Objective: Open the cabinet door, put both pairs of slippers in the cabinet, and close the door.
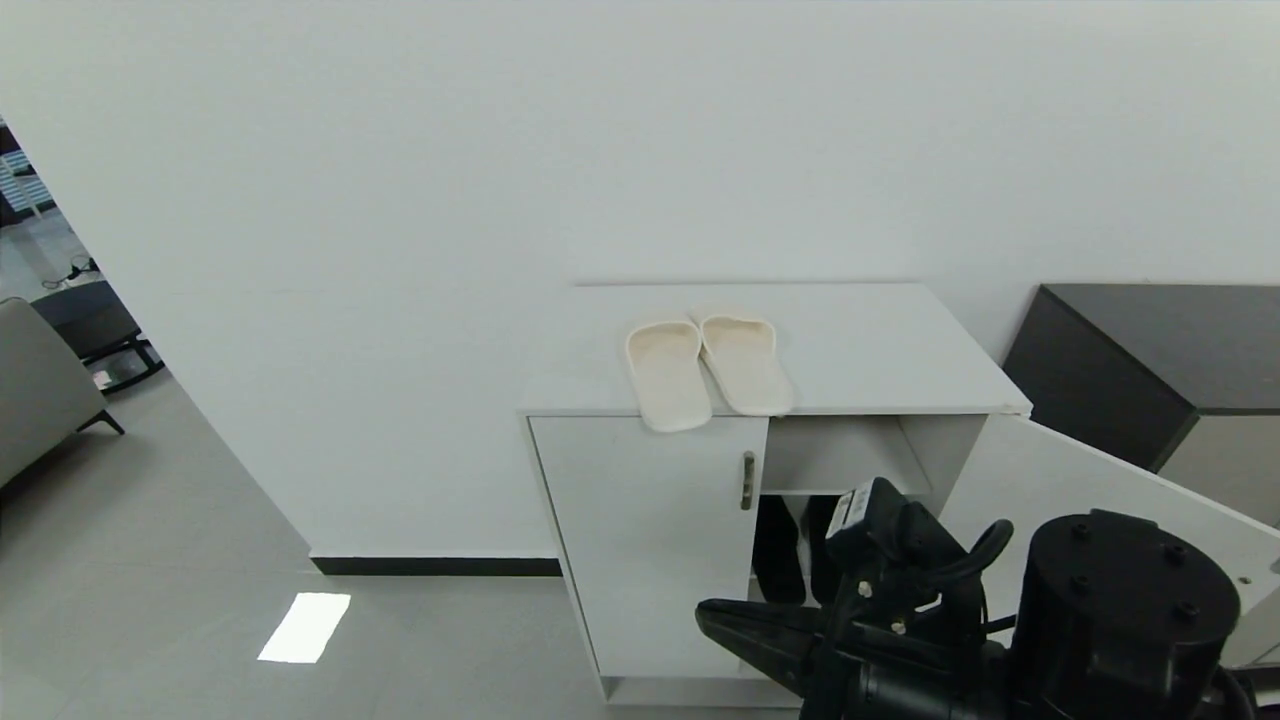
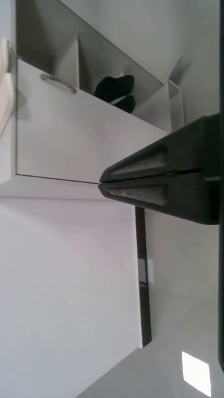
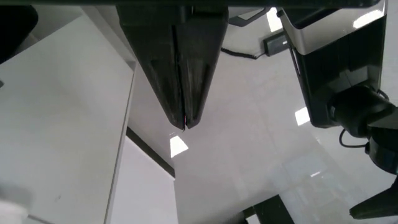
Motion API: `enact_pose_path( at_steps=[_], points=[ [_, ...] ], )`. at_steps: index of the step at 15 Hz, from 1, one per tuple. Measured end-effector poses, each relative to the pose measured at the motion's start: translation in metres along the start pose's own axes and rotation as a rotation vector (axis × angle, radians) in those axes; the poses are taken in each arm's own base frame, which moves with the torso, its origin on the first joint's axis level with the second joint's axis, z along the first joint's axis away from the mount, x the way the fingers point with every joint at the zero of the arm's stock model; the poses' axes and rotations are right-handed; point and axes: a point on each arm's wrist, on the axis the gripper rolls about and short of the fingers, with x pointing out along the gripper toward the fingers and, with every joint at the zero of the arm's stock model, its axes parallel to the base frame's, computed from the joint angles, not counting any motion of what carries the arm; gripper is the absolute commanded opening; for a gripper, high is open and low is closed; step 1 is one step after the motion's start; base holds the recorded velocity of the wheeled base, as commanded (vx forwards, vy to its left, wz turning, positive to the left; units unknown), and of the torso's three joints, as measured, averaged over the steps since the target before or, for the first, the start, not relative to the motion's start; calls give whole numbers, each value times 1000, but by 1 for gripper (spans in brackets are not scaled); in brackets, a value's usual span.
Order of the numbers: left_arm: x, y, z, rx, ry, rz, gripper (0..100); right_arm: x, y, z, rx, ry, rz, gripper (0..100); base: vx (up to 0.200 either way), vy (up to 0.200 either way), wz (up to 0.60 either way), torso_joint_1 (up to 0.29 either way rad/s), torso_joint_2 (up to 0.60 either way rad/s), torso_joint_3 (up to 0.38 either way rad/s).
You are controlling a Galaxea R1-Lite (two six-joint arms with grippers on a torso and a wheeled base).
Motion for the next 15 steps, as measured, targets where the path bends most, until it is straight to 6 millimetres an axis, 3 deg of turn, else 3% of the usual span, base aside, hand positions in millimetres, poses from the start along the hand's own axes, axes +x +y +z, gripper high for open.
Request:
enact_pose_path(
  at_steps=[5, 7, 9, 10, 12, 15],
  points=[
    [0, 0, 0, 0, 0, 1, 0, -11, 8, -4, -57, 50, 15, 0, 0, 0, 0, 116, -233, -119],
    [0, 0, 0, -1, 0, 1, 0, -4, 6, 0, -38, 143, -118, 0, 0, 0, 0, 0, 0, 0],
    [0, 0, 0, 0, 0, 1, 0, 10, 6, 19, 54, 275, -298, 0, 0, 0, 0, 0, 0, 0],
    [0, 0, 0, 0, 0, 2, 0, 16, 8, 35, 111, 297, -398, 100, 0, 0, 0, 0, 0, 0],
    [0, 0, 0, 0, 0, 1, 0, 31, 10, 57, 157, 222, -578, 100, 0, 0, 0, 0, 0, 0],
    [0, 0, 0, 0, 0, 1, 0, 60, 6, 51, 172, 111, -668, 100, 0, 0, 0, 0, 0, 0]
  ],
)
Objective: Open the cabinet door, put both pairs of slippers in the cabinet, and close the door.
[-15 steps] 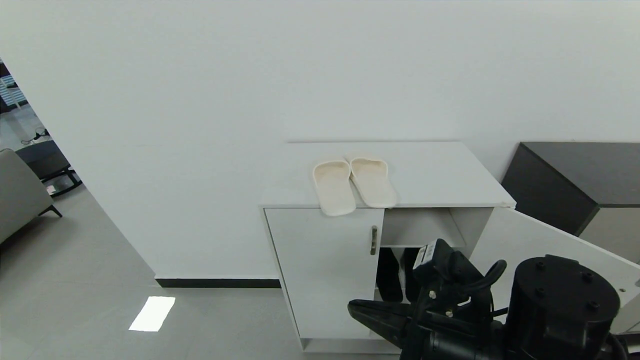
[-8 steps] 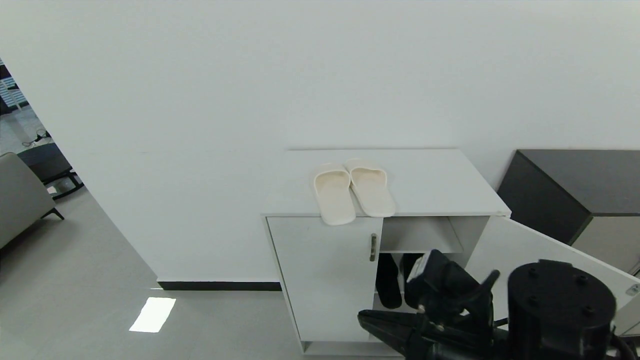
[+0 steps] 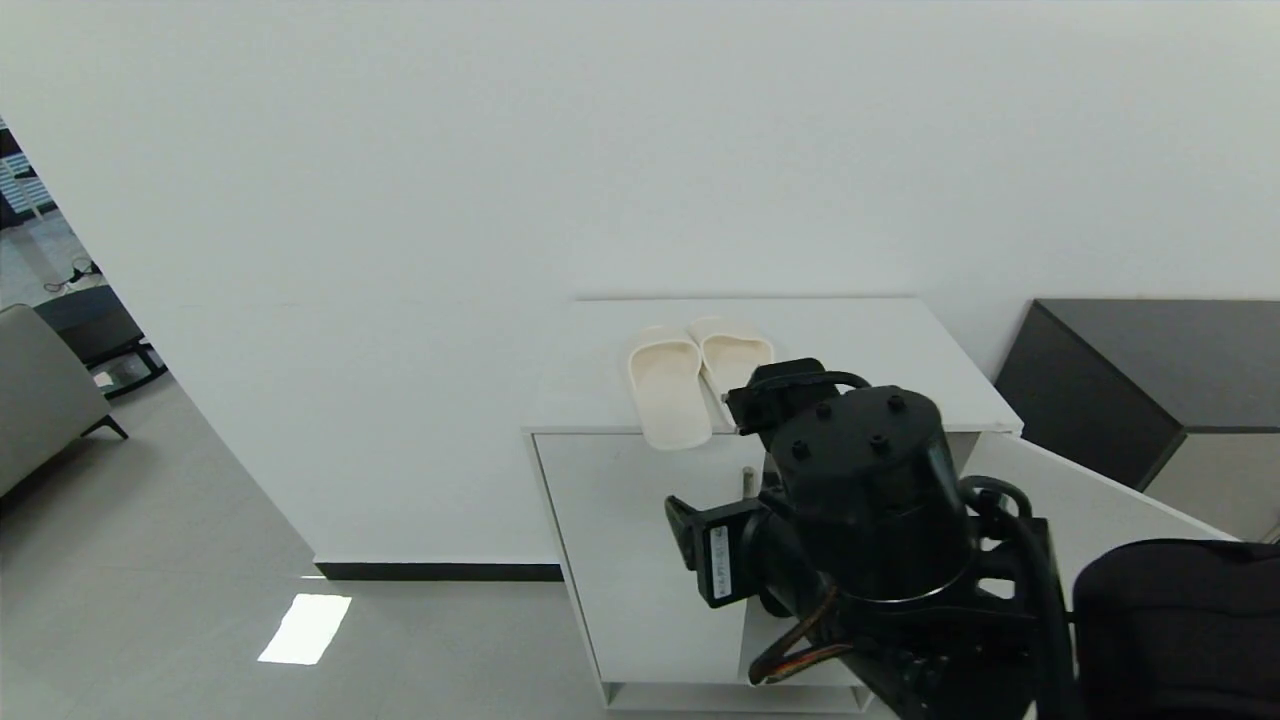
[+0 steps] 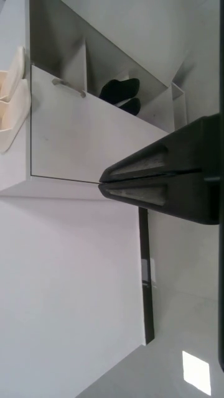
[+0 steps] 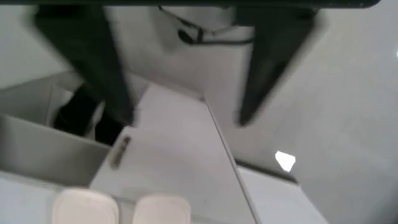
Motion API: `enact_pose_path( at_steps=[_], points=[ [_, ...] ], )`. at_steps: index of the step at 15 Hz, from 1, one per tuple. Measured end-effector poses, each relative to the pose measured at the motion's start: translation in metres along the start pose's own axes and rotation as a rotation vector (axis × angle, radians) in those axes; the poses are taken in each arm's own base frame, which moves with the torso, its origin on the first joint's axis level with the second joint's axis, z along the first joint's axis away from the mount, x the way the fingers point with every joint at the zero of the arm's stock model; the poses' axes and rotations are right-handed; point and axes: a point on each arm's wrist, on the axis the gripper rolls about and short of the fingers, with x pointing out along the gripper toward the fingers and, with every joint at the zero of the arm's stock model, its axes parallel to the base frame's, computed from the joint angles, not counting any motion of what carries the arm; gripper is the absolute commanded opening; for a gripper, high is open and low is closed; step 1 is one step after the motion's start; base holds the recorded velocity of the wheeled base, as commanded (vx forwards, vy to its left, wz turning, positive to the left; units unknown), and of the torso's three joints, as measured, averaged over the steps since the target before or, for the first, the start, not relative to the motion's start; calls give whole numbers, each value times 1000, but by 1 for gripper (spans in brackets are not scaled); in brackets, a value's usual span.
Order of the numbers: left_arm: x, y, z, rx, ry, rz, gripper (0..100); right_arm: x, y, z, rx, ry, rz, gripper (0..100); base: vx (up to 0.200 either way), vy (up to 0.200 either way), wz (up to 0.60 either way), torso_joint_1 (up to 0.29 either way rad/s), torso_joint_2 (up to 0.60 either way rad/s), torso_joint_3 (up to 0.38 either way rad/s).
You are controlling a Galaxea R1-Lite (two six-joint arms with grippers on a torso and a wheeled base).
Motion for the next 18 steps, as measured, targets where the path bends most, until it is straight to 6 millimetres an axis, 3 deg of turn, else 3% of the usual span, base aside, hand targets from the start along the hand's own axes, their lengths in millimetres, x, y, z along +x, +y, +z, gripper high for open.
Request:
enact_pose_path(
  at_steps=[5, 10, 15, 18],
  points=[
    [0, 0, 0, 1, 0, -1, 0, 45, -9, -19, -11, -91, -52, 100, 0, 0, 0, 0, 0, 0],
    [0, 0, 0, 6, 0, -1, 0, 66, -26, -29, -97, -132, -30, 100, 200, 0, 0, -2, 1, 2],
    [0, 0, 0, 6, 0, -2, 0, 91, -31, -25, -81, -145, -32, 100, 200, 0, 0, 8, 3, 0],
    [0, 0, 0, 4, 0, -1, 0, 111, -25, -21, -78, -154, -38, 100, 0, 0, 0, 0, 0, 0]
  ],
)
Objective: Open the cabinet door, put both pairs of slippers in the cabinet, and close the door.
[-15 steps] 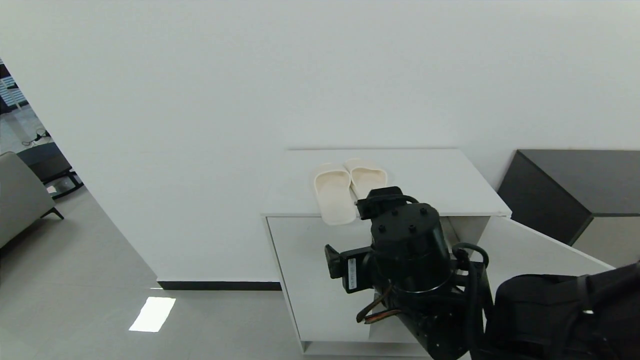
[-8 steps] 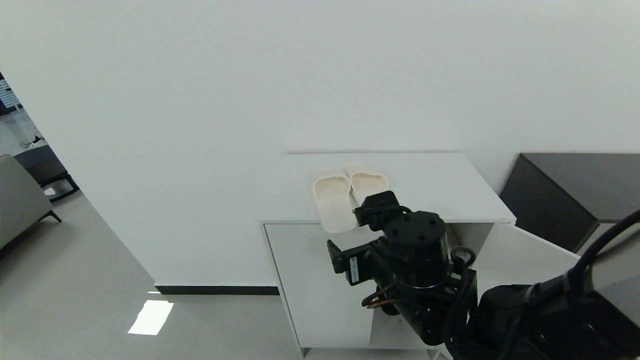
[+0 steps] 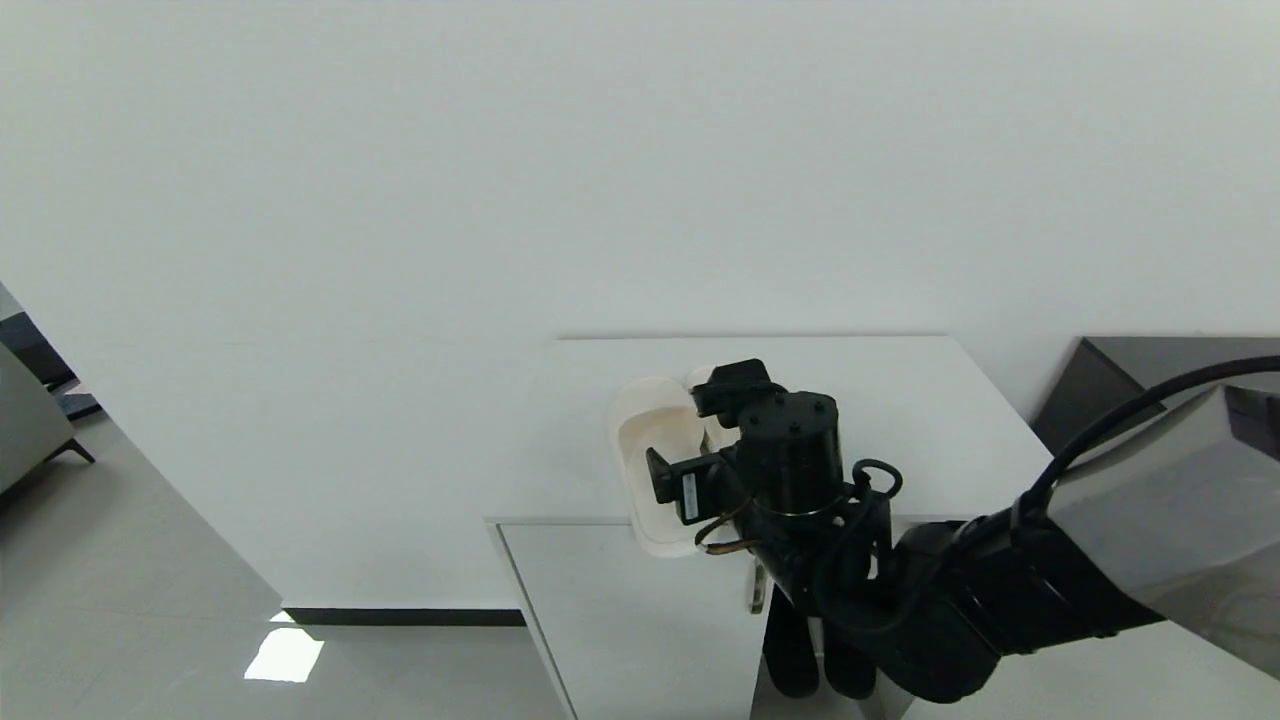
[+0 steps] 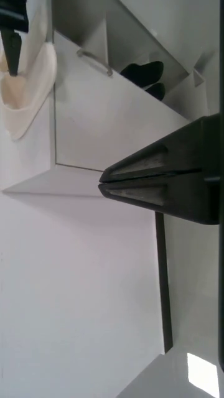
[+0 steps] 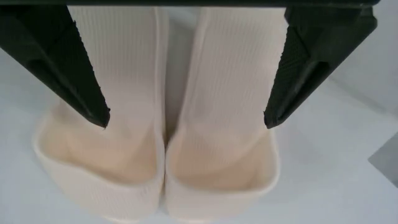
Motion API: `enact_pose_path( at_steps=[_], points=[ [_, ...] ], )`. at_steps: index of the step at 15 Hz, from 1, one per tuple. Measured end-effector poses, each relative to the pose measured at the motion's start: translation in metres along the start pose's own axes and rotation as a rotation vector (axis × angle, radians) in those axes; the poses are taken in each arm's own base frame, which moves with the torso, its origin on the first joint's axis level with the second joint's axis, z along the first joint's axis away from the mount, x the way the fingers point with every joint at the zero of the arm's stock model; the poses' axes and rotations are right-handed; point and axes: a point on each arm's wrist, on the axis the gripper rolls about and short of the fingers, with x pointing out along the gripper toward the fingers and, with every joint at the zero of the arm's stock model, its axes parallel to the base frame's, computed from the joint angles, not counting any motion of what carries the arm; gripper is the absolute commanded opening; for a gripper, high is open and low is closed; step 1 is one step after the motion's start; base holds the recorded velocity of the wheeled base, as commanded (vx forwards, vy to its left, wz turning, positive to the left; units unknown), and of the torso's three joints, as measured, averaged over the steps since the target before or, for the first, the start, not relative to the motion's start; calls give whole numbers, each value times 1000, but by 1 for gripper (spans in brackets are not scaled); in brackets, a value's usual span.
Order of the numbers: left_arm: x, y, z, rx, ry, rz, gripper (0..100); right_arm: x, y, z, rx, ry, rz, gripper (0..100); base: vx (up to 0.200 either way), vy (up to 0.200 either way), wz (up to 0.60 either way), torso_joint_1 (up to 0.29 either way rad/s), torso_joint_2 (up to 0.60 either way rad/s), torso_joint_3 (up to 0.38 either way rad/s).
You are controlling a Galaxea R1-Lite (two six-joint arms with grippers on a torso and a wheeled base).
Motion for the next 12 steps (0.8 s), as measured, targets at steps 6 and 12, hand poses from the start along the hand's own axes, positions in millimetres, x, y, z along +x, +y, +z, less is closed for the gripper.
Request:
enact_pose_path(
  at_steps=[6, 12],
  points=[
    [0, 0, 0, -2, 0, 0, 0, 41, 3, -5, -16, 14, -33, 100, 0, 0, 0, 0, 0, 0],
    [0, 0, 0, -4, 0, 0, 0, 74, -4, -4, -18, 6, -73, 0, 0, 0, 0, 0, 0, 0]
  ],
)
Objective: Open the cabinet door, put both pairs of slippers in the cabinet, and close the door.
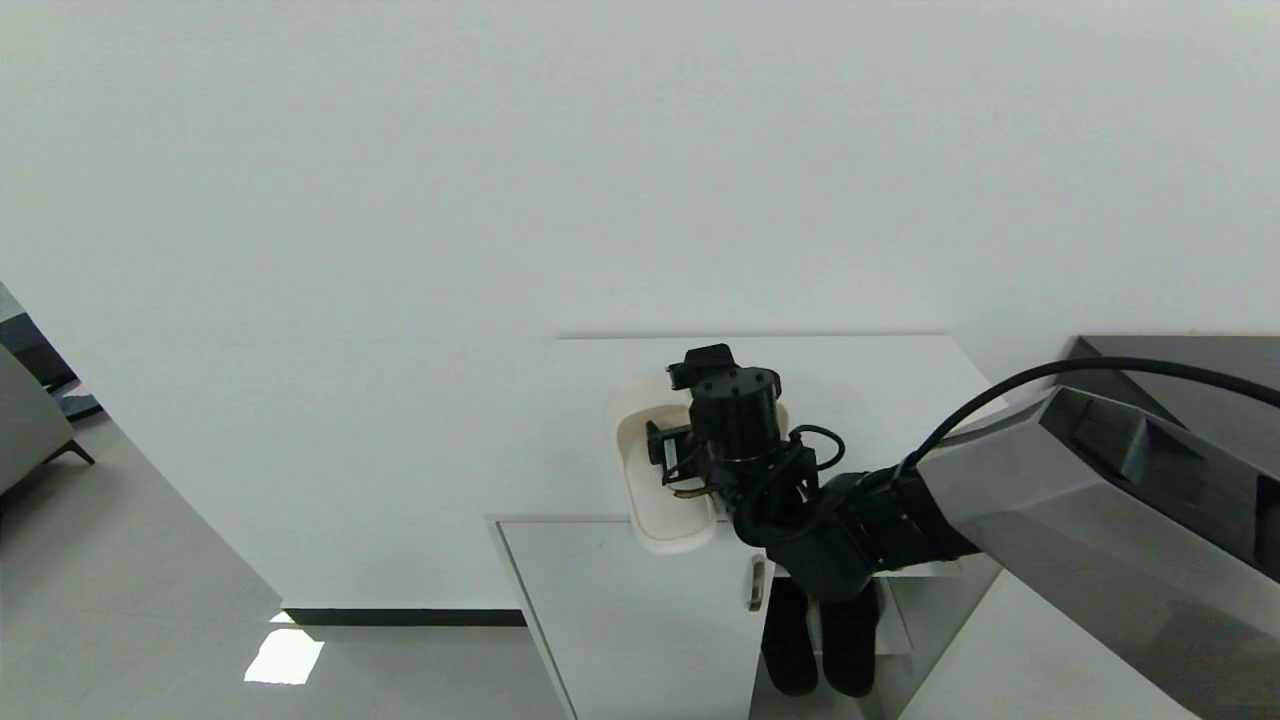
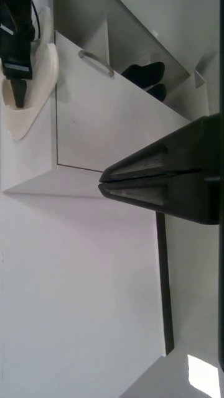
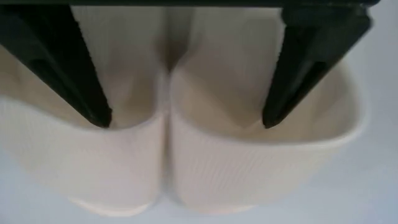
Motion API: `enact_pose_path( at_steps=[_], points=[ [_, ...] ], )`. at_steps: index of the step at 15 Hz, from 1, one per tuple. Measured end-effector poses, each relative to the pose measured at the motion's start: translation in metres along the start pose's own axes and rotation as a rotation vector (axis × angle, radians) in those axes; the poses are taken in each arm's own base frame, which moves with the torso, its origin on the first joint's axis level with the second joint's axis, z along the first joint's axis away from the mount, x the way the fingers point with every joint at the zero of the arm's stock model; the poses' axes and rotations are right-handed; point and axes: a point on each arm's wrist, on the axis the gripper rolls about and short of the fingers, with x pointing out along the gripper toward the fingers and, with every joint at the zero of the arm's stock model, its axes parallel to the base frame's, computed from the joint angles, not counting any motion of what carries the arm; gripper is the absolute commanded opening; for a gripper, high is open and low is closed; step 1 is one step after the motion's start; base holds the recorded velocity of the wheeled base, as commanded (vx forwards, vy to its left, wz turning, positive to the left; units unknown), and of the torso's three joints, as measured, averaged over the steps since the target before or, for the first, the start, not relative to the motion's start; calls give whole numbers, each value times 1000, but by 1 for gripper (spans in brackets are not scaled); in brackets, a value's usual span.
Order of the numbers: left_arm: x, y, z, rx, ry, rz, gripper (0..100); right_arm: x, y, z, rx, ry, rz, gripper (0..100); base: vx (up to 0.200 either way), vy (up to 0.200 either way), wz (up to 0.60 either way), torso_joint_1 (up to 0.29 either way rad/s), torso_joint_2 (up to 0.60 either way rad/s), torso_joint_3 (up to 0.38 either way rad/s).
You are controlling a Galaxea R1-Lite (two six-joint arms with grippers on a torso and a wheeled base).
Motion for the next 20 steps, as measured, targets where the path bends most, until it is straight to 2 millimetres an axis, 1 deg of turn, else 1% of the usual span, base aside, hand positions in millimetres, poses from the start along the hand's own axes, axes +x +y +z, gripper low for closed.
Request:
enact_pose_path(
  at_steps=[4, 7, 8, 10, 12, 16, 18, 20],
  points=[
    [0, 0, 0, 0, 0, 0, 0, 5, -1, 1, 2, -11, -7, 0, 0, 0, 0, 0, 0, 0],
    [0, 0, 0, 0, 0, 0, 0, 2, -1, 6, -2, -19, -4, 0, 0, 0, 0, 0, 0, 0],
    [0, 0, 0, 0, 0, 0, 0, -3, -2, 11, 1, -24, 6, 0, 0, 0, 0, 0, 0, 0],
    [0, 0, 0, 0, 0, 0, 0, -24, -3, 23, 3, -23, 76, 0, 0, 0, 0, 0, 0, 0],
    [0, 0, 0, 1, 0, 0, 0, -53, -9, 27, -2, 5, 191, 0, 0, 0, 0, 0, 0, 0],
    [0, 0, 0, 2, 0, 0, 0, -116, -30, 15, 11, 77, 433, 0, 0, 0, 0, 0, 0, 0],
    [0, 0, 0, 3, 0, 0, 0, -148, -42, 13, 15, 99, 560, 0, 0, 0, 0, 0, 0, 0],
    [0, 0, 0, 3, 0, 0, 0, -171, -45, 15, 15, 100, 644, 0, 0, 0, 0, 0, 0, 0]
  ],
)
